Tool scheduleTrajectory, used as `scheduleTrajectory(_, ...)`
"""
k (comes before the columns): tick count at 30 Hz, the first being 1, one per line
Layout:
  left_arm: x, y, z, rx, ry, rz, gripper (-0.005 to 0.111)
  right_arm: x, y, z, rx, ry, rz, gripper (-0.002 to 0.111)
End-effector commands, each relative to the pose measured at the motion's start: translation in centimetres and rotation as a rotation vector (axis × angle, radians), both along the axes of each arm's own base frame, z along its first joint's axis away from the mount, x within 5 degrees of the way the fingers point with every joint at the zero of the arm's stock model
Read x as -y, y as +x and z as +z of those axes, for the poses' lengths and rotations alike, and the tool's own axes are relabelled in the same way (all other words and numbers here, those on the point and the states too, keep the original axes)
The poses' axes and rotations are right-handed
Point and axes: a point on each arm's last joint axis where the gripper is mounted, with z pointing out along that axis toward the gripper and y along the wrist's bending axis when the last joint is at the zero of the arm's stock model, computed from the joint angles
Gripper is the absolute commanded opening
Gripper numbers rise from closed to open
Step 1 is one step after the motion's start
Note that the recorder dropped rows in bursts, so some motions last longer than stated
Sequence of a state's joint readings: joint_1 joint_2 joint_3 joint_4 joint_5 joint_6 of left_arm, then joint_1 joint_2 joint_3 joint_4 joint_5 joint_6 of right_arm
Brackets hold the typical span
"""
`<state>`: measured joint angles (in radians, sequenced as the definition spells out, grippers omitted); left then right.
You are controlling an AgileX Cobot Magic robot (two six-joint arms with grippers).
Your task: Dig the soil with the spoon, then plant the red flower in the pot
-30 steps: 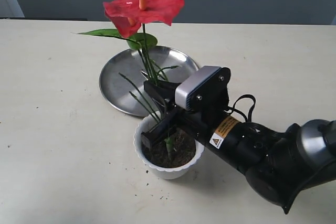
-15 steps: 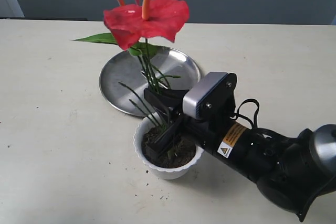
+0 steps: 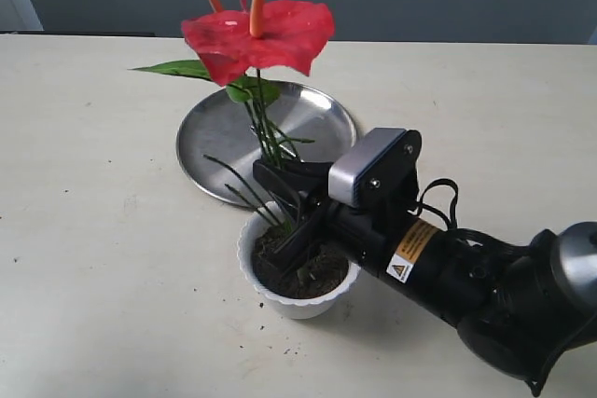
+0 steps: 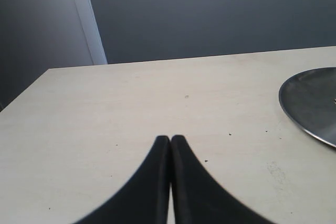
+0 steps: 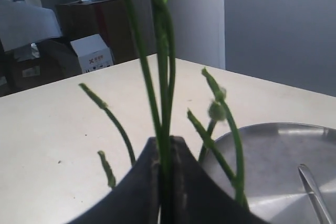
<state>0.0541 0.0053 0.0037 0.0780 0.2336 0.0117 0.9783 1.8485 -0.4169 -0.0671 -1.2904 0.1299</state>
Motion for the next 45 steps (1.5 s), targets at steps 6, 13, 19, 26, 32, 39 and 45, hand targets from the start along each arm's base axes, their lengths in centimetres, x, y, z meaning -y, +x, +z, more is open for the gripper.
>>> scheduleTrajectory(6, 0.1, 0.0, 0.2, 0.011, -0.009, -0.008, 0.000, 0.7, 0.0, -0.5, -0.006, -0.083, -0.039, 0.000)
scheduleTrajectory(13, 0.1, 0.0, 0.2, 0.011, -0.009, -0.008, 0.000, 0.9, -0.3, -1.8, -0.099, -0.190, -0.028, 0.000)
scheduleTrajectory(19, 0.1, 0.0, 0.2, 0.011, -0.009, -0.008, 0.000, 1.0, -0.3, -2.0, -0.137, -0.205, -0.032, 0.000)
scheduleTrajectory(26, 0.1, 0.0, 0.2, 0.011, -0.009, -0.008, 0.000, 1.0, -0.4, -2.3, -0.151, -0.229, -0.031, 0.000)
scheduleTrajectory(32, 0.1, 0.0, 0.2, 0.011, -0.009, -0.008, 0.000, 0.9, -0.6, -2.3, -0.145, -0.239, -0.004, 0.012)
scheduleTrajectory(39, 0.1, 0.0, 0.2, 0.011, -0.009, -0.008, 0.000, 0.8, -0.7, -2.3, -0.139, -0.243, 0.016, 0.027)
scheduleTrajectory(45, 0.1, 0.0, 0.2, 0.011, -0.009, -0.008, 0.000, 0.8, -0.7, -2.3, -0.139, -0.243, 0.016, 0.027)
